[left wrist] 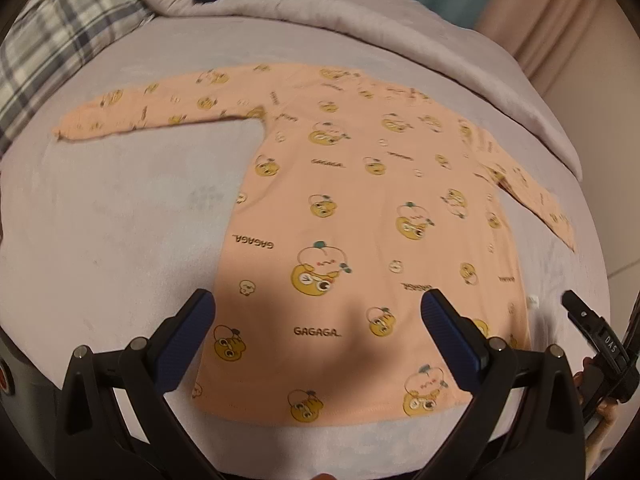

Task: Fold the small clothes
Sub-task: 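Grasp the cuff of the nearest peach sleeve with the right tool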

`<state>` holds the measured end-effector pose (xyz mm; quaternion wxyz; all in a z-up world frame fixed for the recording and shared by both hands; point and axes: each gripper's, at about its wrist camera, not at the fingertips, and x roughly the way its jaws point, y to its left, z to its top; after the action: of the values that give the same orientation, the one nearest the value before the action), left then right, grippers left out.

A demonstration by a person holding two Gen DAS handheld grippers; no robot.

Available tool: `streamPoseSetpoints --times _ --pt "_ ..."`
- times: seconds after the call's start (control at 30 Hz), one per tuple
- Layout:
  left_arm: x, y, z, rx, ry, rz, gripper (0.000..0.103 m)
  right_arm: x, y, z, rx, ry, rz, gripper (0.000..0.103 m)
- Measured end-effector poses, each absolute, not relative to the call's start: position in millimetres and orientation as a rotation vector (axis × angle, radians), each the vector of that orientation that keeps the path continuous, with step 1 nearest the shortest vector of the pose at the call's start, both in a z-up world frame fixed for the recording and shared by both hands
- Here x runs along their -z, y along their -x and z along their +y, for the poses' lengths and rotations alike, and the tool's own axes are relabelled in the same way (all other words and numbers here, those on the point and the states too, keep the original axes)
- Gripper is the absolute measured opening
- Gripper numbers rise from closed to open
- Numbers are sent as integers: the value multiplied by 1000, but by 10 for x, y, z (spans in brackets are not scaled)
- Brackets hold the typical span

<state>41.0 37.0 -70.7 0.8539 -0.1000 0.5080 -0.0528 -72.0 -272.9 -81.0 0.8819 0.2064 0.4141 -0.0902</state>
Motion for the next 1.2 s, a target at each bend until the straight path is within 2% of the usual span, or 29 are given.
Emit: streamPoseSetpoints --times 0.37,0.6,0.87,0.97,1.03,1.17,1.2 --pt "799 -775 341 215 368 1086 103 1057 761 -4053 358 -775 711 102" --pt "749 -1122 273 290 500 1025 103 1198 589 -4483 350 -944 603 102" --pt "823 -1448 54 308 439 1039 103 1225 270 -4706 364 -1035 506 102" --pt "906 -1522 33 305 418 1061 103 1228 250 -4815 398 -1026 477 86" --pt "948 -1573 33 305 413 1075 103 1285 326 -4880 408 -1039 472 61" --pt "973 -1635 54 283 380 1076 103 1346 367 -4963 426 -1070 454 35" --pt "973 -1652 70 277 373 1077 103 1348 370 -4966 444 -1070 463 21"
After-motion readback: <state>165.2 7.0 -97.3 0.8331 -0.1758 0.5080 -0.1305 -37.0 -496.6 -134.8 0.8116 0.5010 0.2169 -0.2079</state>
